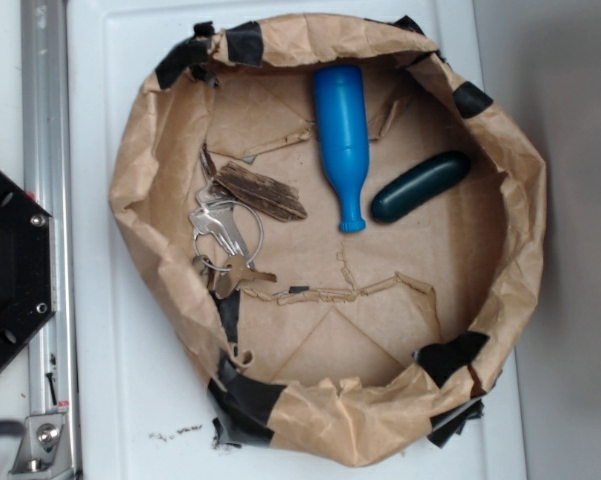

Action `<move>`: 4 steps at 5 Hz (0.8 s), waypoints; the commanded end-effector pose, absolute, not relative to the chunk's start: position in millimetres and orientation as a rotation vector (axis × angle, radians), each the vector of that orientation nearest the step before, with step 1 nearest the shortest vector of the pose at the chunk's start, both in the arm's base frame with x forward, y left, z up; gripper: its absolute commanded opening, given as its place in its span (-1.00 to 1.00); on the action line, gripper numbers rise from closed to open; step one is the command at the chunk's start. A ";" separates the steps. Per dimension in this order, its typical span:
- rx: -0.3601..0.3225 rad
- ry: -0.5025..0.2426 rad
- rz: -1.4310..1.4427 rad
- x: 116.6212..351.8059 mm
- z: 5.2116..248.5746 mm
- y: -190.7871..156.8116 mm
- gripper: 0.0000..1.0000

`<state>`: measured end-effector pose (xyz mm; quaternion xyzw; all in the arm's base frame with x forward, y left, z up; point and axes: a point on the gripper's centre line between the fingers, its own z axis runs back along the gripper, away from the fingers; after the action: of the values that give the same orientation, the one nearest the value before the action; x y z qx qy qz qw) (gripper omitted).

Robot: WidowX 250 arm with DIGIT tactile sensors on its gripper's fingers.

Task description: Grab the blue bottle.

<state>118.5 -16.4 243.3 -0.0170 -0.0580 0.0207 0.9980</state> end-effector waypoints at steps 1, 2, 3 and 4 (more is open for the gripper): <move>-0.034 -0.116 0.041 118.5 243.3 -16.4 1.00; -0.028 -0.052 0.071 155.4 221.1 -3.6 1.00; 0.204 -0.144 -0.178 182.7 207.1 16.9 1.00; 0.166 -0.189 -0.412 208.1 180.5 25.2 1.00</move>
<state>203.7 24.6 170.7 0.0754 -0.0802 -0.2186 0.9696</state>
